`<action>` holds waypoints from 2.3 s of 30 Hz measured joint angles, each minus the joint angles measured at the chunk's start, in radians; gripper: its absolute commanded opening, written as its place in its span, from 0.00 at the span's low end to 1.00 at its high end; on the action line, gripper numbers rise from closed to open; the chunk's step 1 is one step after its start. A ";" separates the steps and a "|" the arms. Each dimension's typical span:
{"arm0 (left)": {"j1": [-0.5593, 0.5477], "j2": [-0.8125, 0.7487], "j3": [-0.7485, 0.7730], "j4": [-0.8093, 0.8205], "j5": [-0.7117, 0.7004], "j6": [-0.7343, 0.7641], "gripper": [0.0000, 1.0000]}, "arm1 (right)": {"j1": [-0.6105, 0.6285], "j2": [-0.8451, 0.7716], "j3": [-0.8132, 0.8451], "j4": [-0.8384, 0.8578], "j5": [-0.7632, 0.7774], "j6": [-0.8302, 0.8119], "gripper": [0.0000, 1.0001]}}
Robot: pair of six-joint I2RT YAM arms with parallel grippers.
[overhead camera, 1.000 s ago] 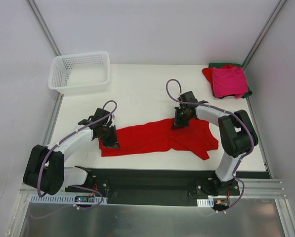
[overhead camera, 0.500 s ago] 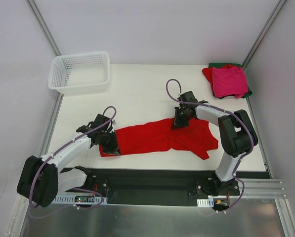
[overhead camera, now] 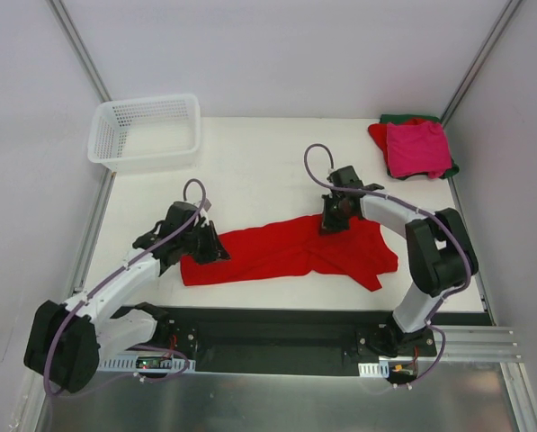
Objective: Fold and stack the t-shirts
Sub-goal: Fold the other side of the tshirt into a rectangle
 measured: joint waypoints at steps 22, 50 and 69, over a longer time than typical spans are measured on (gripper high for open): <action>-0.001 0.521 0.058 0.380 -0.014 -0.023 0.00 | 0.000 -0.129 -0.021 -0.089 0.137 -0.062 0.01; 0.219 0.632 0.177 0.374 -0.023 0.028 0.00 | 0.000 -0.170 -0.054 -0.139 0.203 -0.068 0.02; 0.232 0.627 0.166 0.380 -0.024 0.031 0.00 | 0.000 -0.330 -0.151 -0.226 0.294 -0.063 0.24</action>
